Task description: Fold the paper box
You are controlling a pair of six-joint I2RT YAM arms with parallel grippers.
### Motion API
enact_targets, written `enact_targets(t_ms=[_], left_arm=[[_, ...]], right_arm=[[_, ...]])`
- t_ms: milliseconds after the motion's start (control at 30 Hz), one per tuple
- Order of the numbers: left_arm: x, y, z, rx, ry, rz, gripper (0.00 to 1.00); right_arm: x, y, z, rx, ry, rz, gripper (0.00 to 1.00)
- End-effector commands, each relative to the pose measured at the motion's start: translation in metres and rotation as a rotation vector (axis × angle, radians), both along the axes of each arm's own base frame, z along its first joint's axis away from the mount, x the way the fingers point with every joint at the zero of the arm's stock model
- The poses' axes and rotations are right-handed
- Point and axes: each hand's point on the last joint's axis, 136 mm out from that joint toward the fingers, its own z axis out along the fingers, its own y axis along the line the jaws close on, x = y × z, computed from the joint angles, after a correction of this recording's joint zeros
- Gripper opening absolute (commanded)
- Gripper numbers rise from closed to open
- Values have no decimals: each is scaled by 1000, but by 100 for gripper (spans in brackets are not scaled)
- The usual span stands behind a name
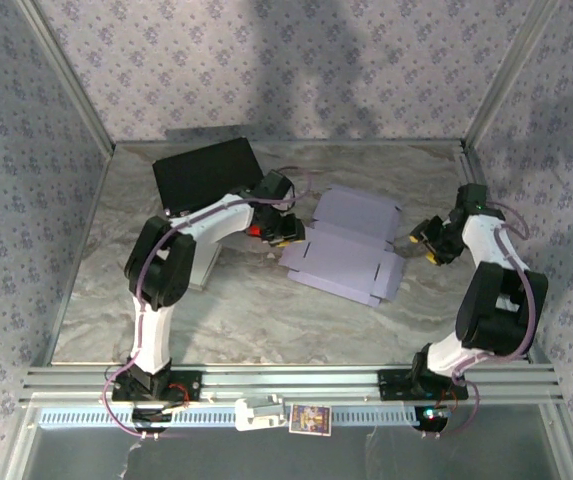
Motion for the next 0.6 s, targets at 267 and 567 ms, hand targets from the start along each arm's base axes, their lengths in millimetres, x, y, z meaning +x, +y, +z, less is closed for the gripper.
enact_targets(t_ms=[267,567], left_arm=[[6,-9,-20,78,18,-4,36],[-3,-6,-46,146,48,-20,34]], right_arm=[[29,27,-44,141,-41,194,57],[-1,45,-51,165,9,207,57]])
